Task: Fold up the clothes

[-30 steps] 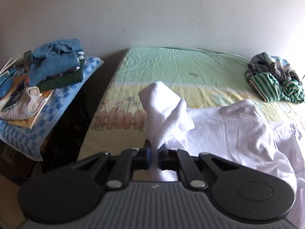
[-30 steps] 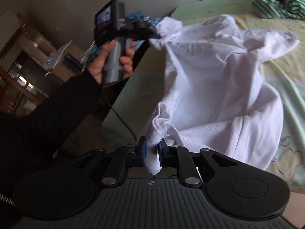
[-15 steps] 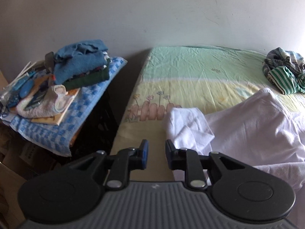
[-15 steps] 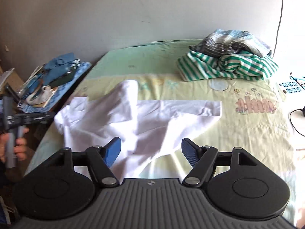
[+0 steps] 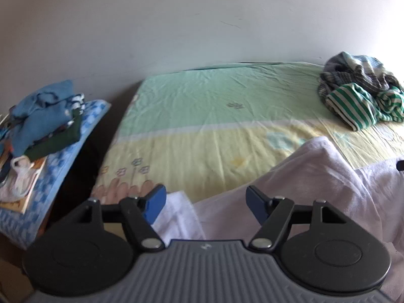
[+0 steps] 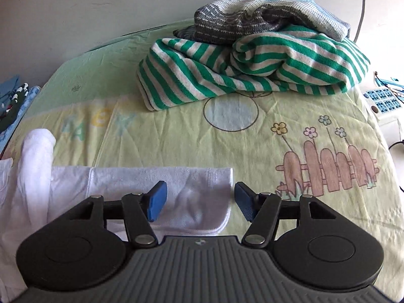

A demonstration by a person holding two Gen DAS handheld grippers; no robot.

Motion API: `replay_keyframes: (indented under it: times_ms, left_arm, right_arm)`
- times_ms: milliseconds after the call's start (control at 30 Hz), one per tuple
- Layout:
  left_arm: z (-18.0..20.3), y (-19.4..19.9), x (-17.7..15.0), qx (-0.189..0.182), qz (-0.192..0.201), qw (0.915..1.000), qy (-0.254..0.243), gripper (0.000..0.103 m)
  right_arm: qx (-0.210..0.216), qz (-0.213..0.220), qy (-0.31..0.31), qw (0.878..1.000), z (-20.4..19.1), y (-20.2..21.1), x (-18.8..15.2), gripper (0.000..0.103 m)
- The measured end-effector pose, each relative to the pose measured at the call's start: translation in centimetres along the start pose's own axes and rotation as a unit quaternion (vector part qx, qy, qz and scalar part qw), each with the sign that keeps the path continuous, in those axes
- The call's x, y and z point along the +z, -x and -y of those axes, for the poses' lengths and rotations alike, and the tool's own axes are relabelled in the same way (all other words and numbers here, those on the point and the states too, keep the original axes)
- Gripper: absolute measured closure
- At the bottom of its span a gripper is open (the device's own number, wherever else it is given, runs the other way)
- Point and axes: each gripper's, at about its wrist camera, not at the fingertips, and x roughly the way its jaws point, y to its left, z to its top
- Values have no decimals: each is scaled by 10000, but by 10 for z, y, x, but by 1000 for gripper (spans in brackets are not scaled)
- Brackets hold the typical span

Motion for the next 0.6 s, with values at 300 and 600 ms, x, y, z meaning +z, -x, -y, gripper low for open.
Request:
replay_keyframes:
  times_ms: [300,600]
  left_arm:
    - [4,-41,-15,-320,-397,9976,-468,66]
    - [14,-35,-15,7,-66,9966,-817,103]
  right_arm:
    - [-27,269,555,9981,-37,2,-16,82]
    - [-137,1012,74,9947,-25,48,8,103]
